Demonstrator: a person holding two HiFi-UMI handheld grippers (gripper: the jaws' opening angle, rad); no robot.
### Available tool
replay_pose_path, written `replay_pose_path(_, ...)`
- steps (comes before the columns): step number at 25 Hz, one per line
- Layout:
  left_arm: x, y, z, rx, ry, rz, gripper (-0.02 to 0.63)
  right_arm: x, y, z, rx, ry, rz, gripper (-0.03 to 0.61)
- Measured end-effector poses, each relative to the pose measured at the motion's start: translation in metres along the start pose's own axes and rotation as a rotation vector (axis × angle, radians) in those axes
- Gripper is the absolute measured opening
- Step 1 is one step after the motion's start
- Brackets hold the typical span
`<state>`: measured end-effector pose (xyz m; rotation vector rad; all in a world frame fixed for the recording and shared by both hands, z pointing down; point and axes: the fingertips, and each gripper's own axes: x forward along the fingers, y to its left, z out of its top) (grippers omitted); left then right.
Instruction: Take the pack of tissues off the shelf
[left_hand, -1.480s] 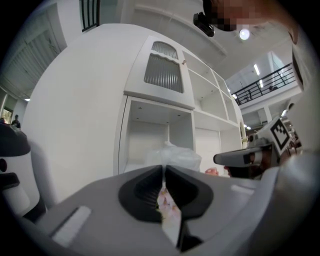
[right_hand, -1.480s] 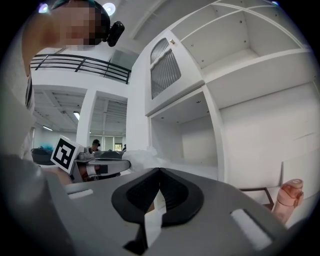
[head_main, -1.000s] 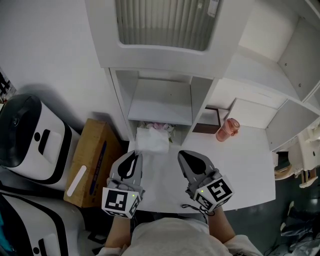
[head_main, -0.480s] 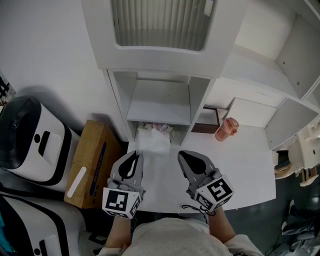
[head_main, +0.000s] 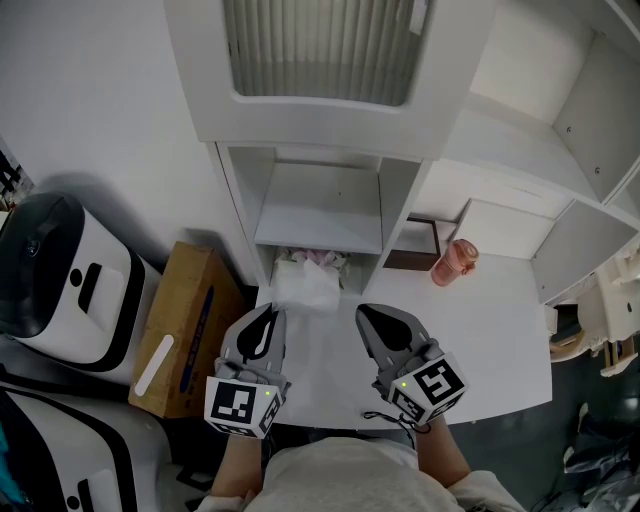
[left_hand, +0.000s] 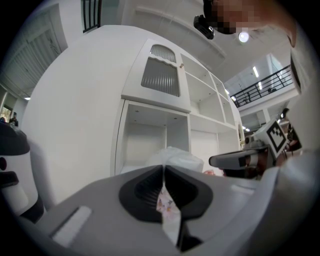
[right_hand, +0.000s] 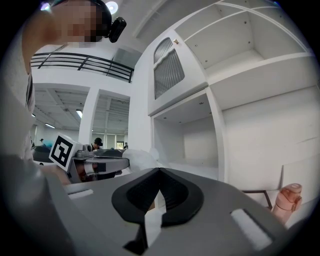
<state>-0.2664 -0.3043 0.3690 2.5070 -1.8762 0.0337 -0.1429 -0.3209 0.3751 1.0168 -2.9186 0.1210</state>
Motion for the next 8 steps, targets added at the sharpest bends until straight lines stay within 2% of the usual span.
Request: replay_pose_path(8,0.0012,-0.0001,0.0004,0.001,0.001,-0.001,0.009,0.0002,-0.001,0.001,-0.002,0.003,0.0,-0.002)
